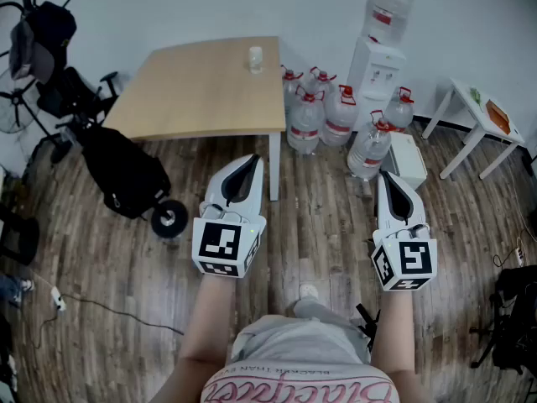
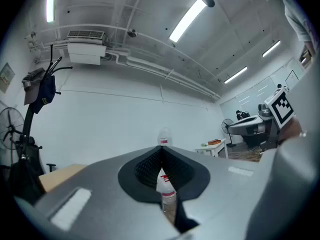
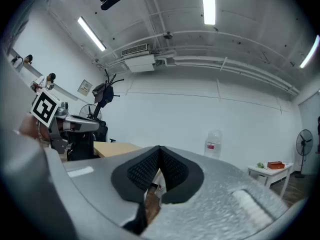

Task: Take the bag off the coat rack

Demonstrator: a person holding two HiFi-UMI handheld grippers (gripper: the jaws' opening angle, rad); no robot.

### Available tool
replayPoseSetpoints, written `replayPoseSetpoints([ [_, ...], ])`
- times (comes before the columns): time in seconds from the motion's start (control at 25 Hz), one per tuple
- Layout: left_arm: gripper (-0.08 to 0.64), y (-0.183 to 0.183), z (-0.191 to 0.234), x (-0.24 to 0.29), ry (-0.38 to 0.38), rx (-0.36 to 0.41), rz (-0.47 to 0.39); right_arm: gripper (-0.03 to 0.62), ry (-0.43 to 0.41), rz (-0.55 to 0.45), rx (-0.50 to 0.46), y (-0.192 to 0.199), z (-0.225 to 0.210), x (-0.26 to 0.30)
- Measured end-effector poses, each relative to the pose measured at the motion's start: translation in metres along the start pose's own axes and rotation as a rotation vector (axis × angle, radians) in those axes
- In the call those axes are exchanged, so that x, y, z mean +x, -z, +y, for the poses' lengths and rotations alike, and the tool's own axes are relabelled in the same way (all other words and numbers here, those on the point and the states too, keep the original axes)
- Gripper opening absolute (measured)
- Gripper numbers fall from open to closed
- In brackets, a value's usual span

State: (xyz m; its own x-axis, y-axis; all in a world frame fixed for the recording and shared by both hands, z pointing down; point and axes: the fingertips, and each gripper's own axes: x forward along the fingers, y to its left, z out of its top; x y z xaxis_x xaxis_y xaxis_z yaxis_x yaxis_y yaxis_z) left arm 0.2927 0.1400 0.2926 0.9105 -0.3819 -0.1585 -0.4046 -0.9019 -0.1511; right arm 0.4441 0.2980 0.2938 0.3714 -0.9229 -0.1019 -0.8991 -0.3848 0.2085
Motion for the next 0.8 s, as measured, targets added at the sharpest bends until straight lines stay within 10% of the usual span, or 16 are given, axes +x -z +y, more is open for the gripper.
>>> replayPoseSetpoints([
  [0.8, 0.009, 0.011, 0.049, -0.051, -0.035, 0.003, 0.017, 0.003, -0.008, -0.003, 0.092, 0.008, 0.061, 0.007],
])
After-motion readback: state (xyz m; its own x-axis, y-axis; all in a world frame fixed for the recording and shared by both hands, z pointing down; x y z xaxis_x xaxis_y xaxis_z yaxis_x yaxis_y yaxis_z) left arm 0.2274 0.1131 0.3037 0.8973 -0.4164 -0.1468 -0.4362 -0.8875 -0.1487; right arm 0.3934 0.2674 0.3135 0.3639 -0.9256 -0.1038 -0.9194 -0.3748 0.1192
